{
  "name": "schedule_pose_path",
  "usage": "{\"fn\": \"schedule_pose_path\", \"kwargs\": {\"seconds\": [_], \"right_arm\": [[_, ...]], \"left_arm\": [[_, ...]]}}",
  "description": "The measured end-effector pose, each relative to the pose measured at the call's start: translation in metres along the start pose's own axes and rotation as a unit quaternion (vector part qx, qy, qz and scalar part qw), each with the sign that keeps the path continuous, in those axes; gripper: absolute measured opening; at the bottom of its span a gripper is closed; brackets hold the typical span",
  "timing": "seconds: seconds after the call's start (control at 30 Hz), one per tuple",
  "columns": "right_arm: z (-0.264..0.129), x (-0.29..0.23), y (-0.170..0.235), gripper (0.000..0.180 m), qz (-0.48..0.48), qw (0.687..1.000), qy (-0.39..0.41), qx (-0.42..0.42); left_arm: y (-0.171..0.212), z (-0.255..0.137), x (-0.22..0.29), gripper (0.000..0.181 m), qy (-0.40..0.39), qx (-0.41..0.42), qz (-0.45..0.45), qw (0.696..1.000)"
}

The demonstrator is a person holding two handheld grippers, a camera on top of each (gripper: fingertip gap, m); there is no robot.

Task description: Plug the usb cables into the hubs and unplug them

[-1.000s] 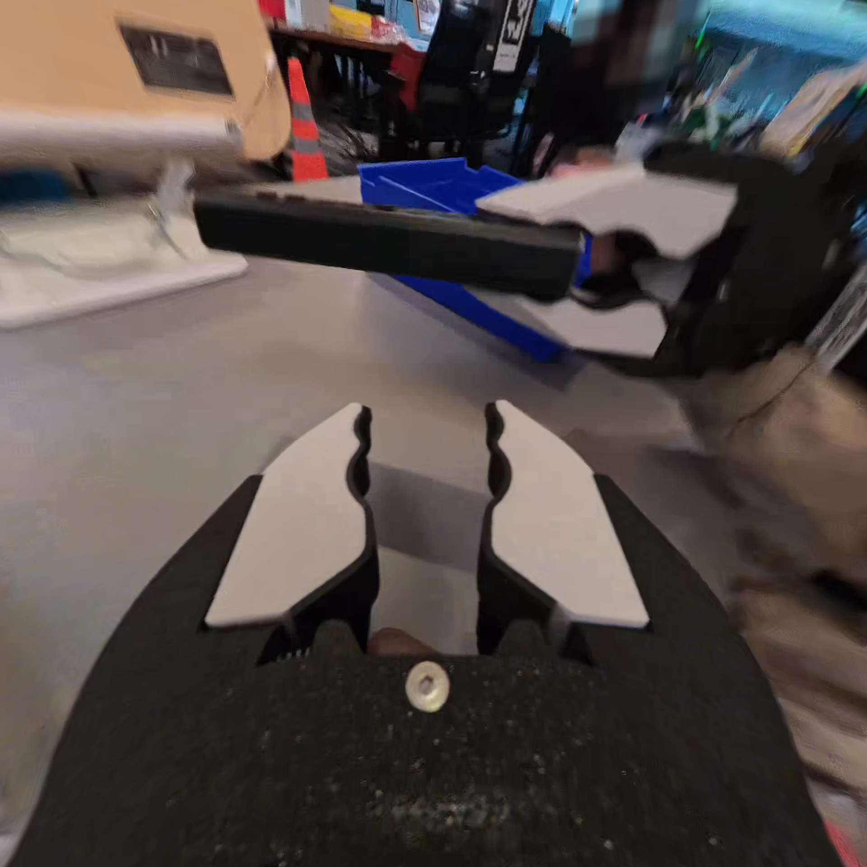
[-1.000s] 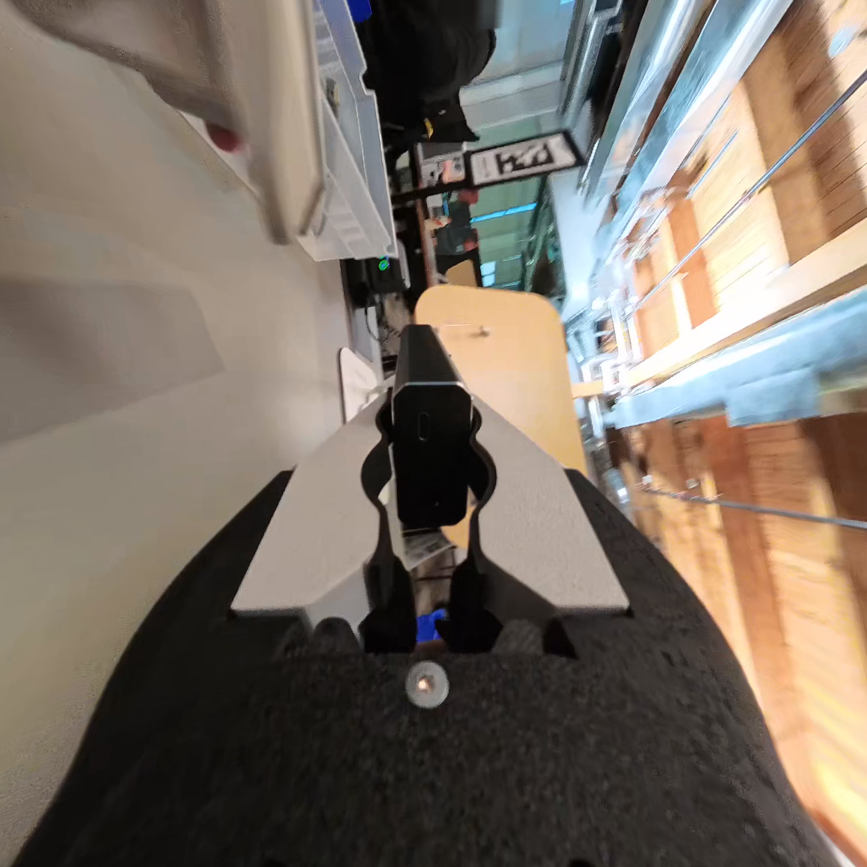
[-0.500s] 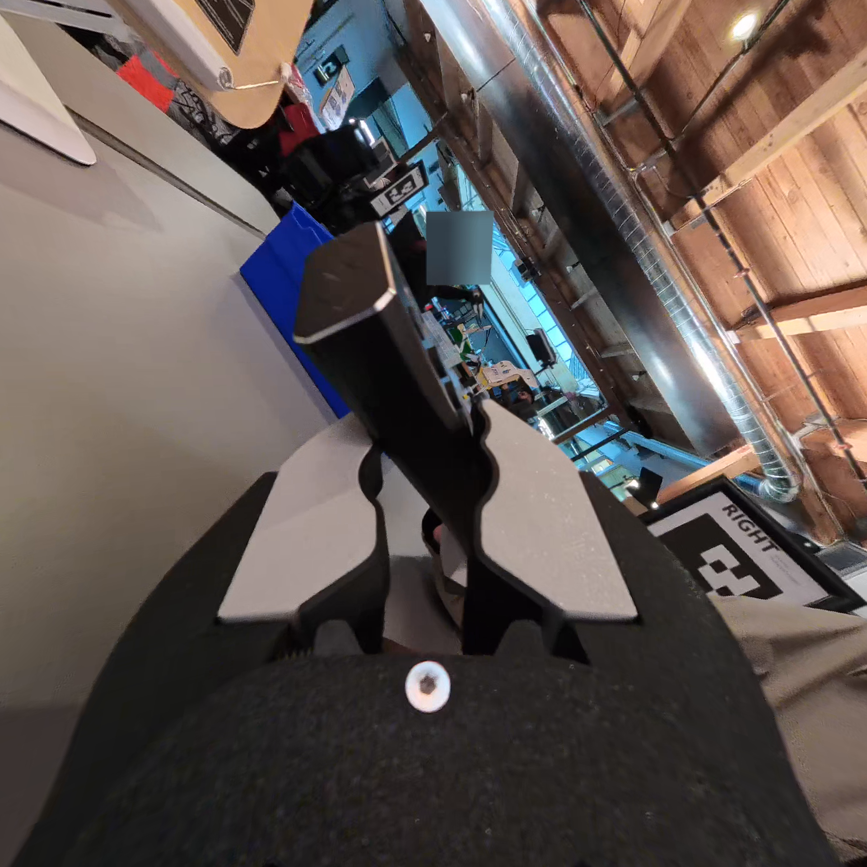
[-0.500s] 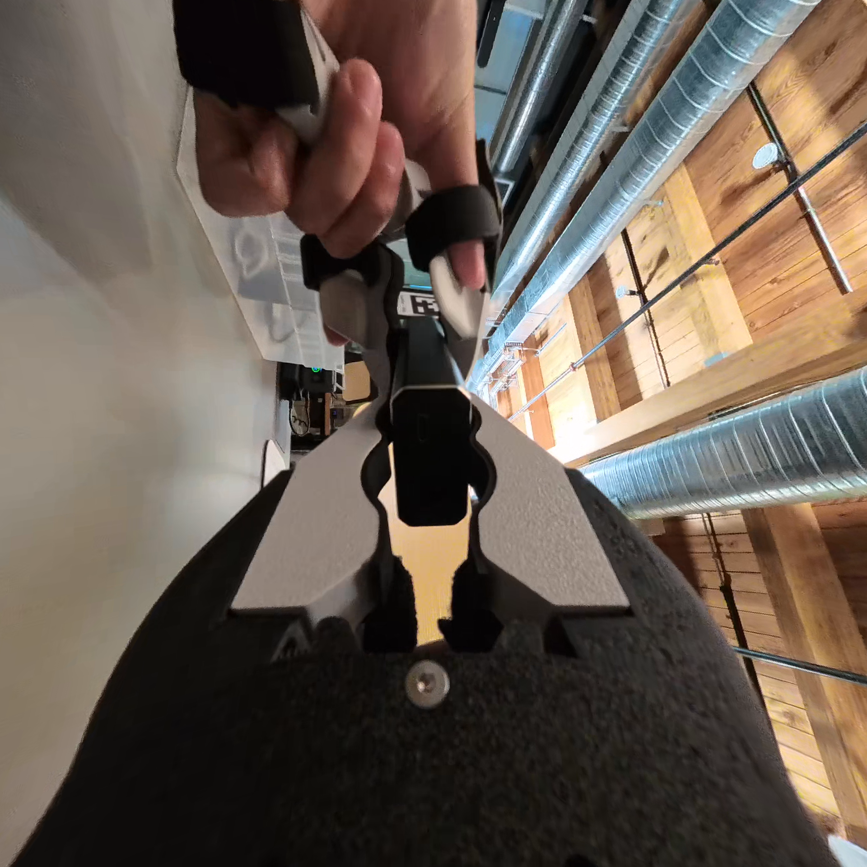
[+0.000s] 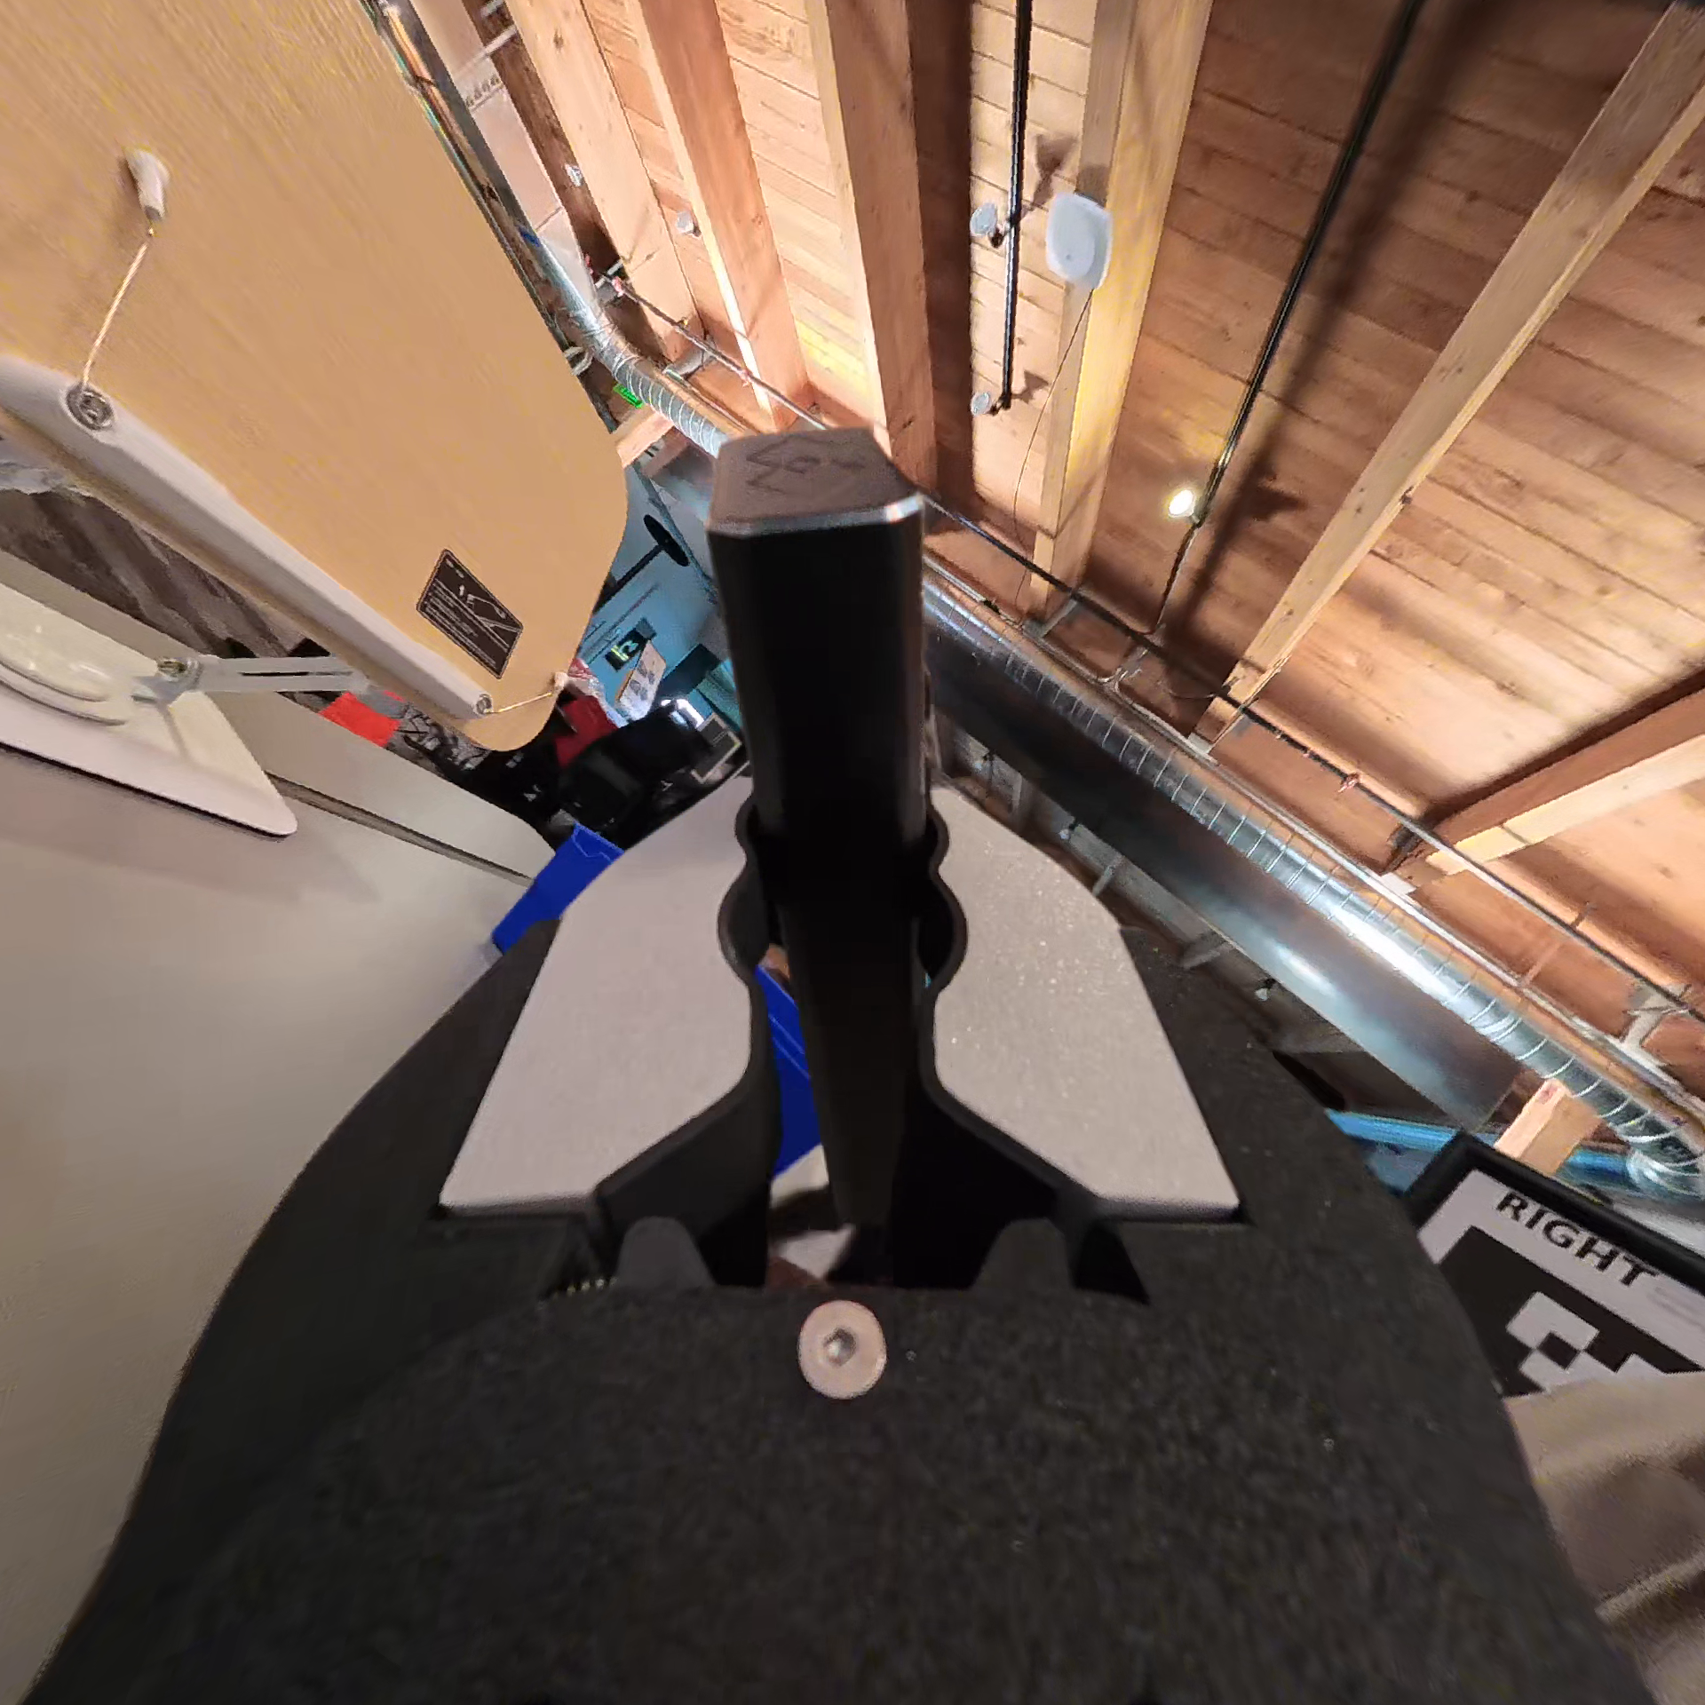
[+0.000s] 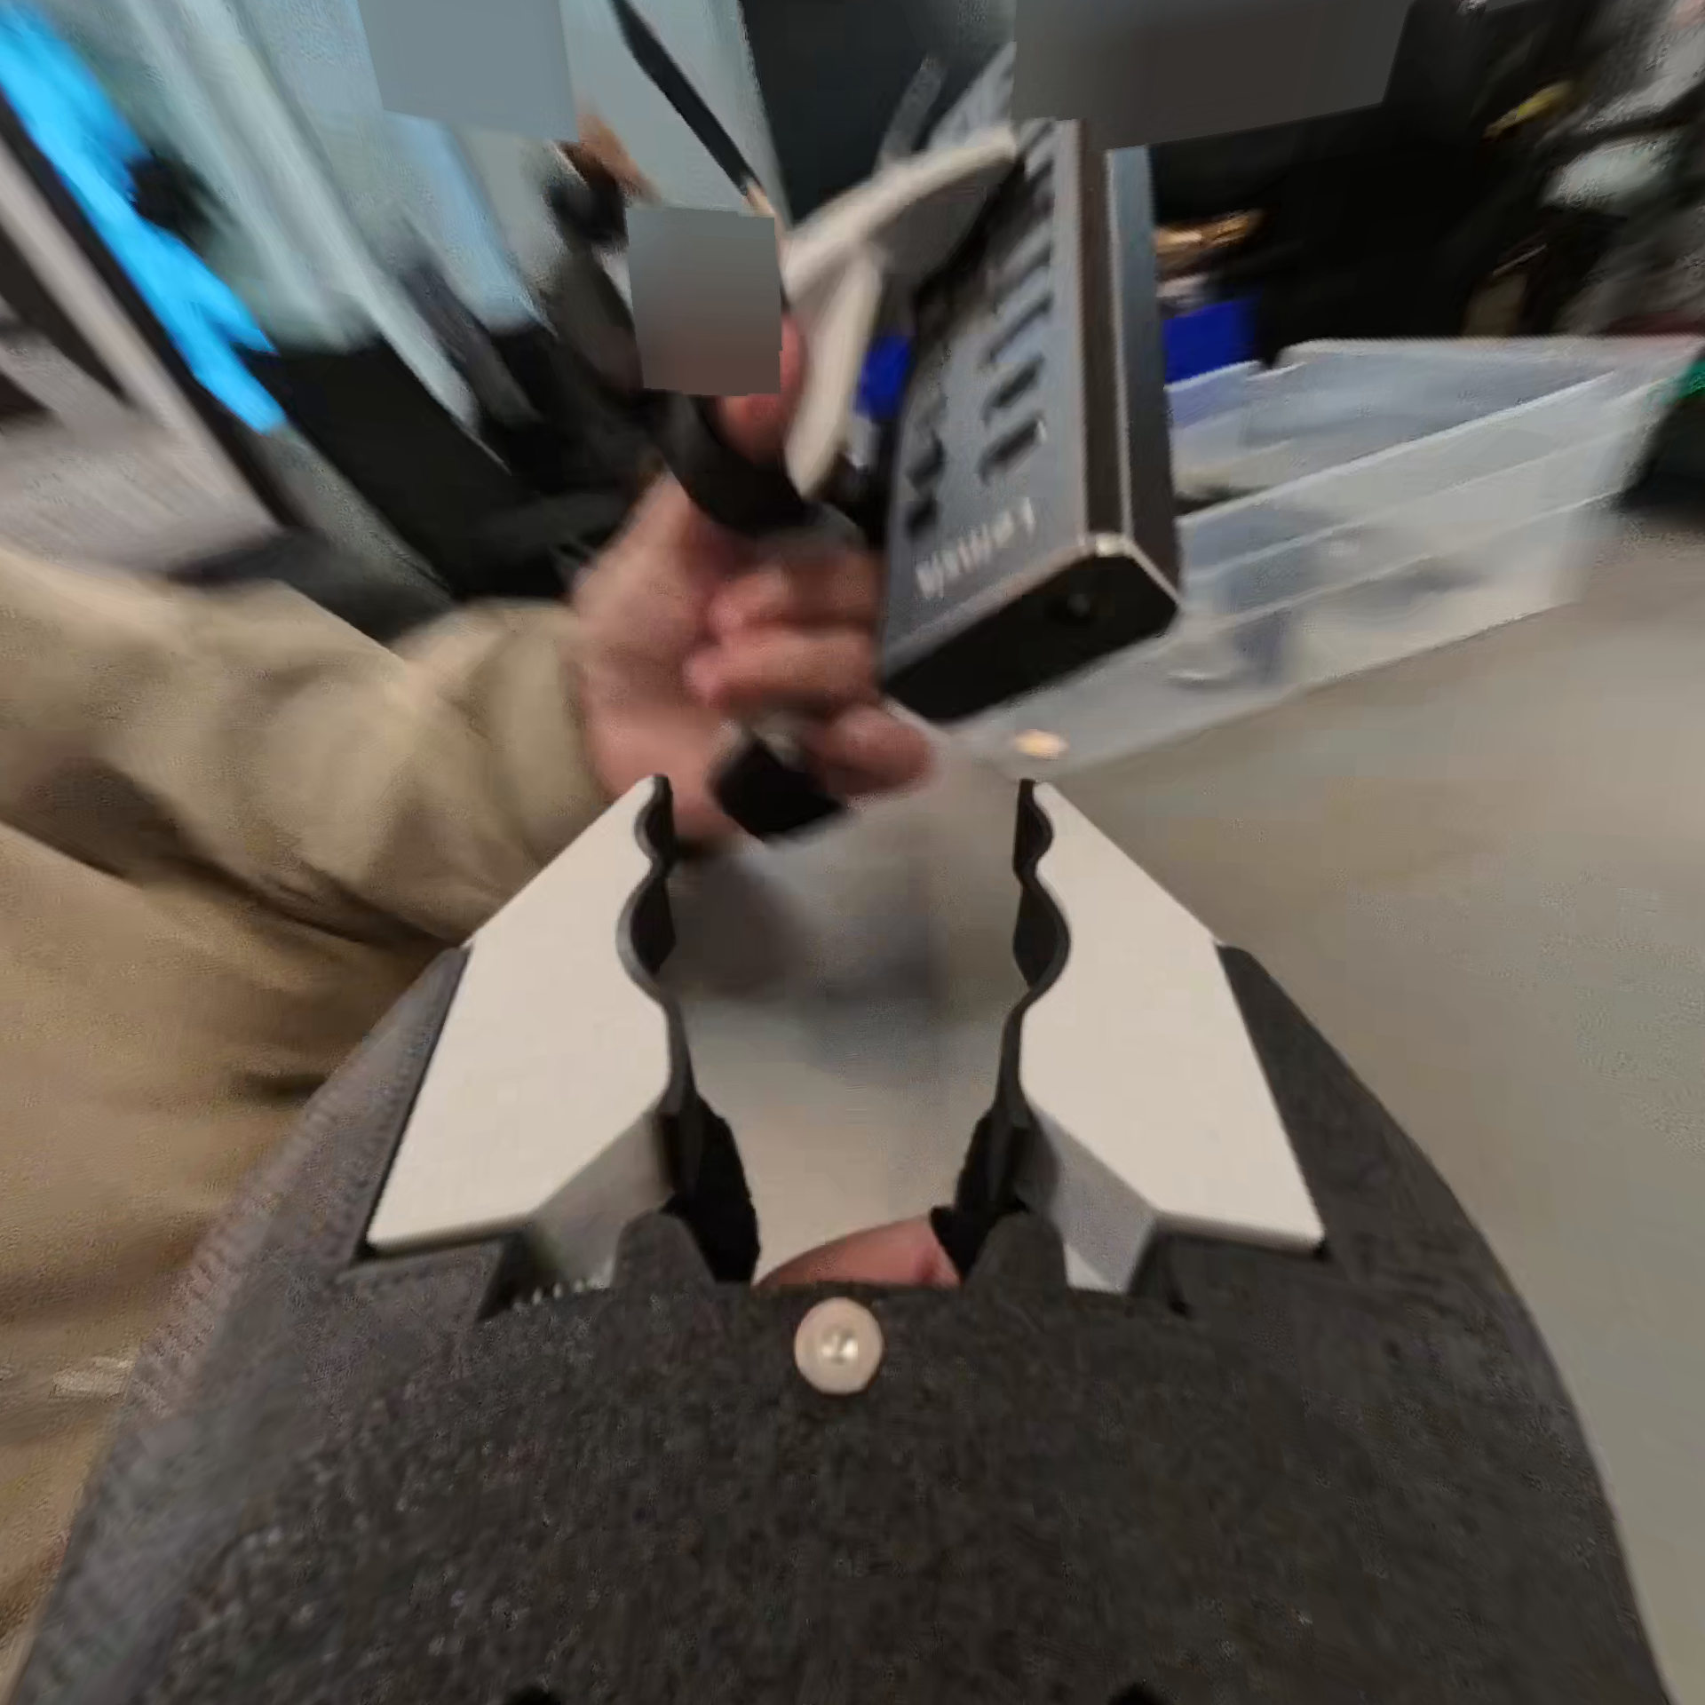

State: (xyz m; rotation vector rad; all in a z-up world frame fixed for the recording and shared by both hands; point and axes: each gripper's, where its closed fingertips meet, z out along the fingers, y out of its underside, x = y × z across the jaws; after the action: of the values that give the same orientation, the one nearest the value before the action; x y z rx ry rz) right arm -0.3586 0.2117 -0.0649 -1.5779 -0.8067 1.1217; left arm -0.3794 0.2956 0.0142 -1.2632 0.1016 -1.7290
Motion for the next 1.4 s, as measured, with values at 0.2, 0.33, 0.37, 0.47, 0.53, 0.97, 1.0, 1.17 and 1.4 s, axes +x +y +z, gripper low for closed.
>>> {"fn": "schedule_pose_path", "kwargs": {"seconds": [0.2,0.33,0.37,0.47,0.53,0.97,1.0,1.17,1.4], "right_arm": [[0.006,0.009,-0.030,0.067,0.233,0.964,-0.050,0.113],[0.007,0.011,-0.028,0.034,0.243,0.961,-0.045,0.124],[0.002,0.015,-0.033,0.029,0.235,0.961,-0.033,0.142],[-0.022,0.029,-0.049,0.026,0.222,0.957,-0.016,0.187],[-0.036,0.036,-0.057,0.026,0.197,0.963,-0.006,0.185],[-0.091,0.064,-0.120,0.026,0.064,0.975,0.116,0.176],[-0.090,0.070,-0.122,0.026,0.049,0.976,0.134,0.162],[-0.071,0.110,-0.108,0.025,-0.029,0.972,0.227,0.052],[-0.053,0.157,-0.102,0.026,-0.053,0.965,0.254,0.032]], "left_arm": [[-0.002,-0.002,0.003,0.029,0.024,0.034,-0.020,0.999],[0.015,0.005,0.006,0.029,0.030,0.017,-0.019,0.999],[0.018,0.007,0.008,0.030,0.031,0.013,-0.017,0.999],[0.030,0.008,0.008,0.028,0.031,-0.005,-0.023,0.999],[0.041,0.010,0.009,0.028,0.042,-0.011,-0.049,0.998],[0.138,0.016,0.007,0.031,0.024,-0.179,-0.008,0.983],[0.147,0.012,0.006,0.034,0.017,-0.209,-0.012,0.978],[0.160,-0.022,0.002,0.034,-0.036,-0.276,0.016,0.960],[0.126,-0.063,0.017,0.033,-0.083,-0.257,0.125,0.955]]}}
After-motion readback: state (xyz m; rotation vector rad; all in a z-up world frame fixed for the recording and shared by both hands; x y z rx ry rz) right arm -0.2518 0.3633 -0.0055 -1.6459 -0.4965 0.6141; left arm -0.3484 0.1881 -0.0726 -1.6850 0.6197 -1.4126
